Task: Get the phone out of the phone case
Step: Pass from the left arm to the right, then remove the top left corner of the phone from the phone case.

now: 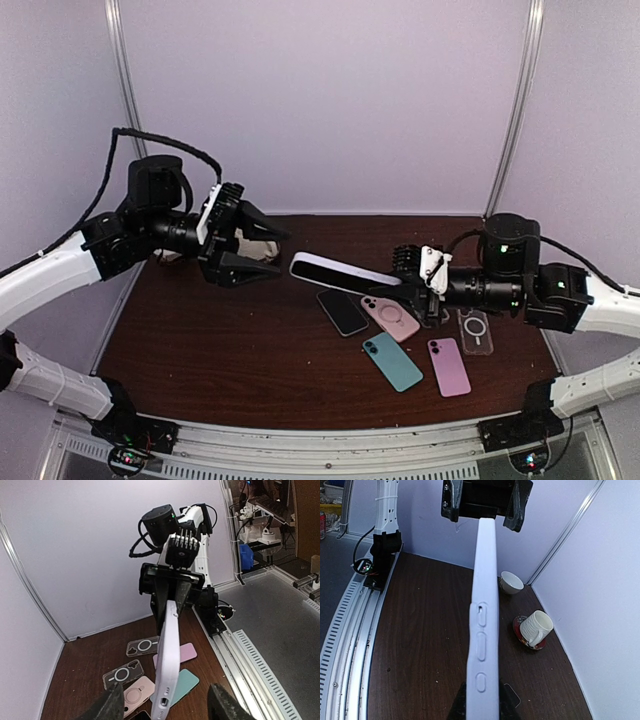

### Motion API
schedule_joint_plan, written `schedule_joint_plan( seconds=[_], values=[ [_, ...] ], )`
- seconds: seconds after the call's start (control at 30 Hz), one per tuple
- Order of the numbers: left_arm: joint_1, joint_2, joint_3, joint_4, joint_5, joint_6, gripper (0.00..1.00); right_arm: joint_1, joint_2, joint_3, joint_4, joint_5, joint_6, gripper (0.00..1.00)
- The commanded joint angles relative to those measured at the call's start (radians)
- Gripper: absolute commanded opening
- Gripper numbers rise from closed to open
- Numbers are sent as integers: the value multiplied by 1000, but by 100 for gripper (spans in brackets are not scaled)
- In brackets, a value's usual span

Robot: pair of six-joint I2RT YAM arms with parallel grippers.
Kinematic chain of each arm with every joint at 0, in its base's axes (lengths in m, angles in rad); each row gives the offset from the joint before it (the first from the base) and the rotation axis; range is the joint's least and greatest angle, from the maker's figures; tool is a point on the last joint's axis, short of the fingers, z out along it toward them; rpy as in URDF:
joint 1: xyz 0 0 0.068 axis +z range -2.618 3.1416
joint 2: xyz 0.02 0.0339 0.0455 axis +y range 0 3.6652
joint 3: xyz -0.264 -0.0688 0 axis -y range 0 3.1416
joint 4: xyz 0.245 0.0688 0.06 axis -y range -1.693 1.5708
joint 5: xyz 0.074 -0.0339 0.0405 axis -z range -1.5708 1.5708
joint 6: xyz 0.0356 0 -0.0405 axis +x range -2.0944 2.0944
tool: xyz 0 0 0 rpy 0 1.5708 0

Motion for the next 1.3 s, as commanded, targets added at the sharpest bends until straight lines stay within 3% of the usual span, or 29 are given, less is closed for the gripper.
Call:
schedule_joint_plan(
  seconds=[0.0, 0.37, 0.7, 0.97, 1.1, 1.27],
  values=[
    [-35, 20, 28, -4, -19, 27, 57, 6, 2, 93, -17, 21, -69, 0],
    [-84, 58, 37, -37, -43, 52, 44, 8, 67, 187, -151, -14, -117, 0],
    [-93, 55, 41, -75, -56, 82, 31, 11, 81, 189, -155, 17, -174, 0],
    [-92, 58, 40, -103, -91, 116, 31, 11, 67, 195, -155, 1, -208, 0],
    [-94, 58, 40, -104, -88, 119, 23, 12, 64, 188, -156, -17, -215, 0],
    [-95, 59, 41, -115, -89, 128, 21, 12, 61, 184, -139, -39, -218, 0]
  ],
)
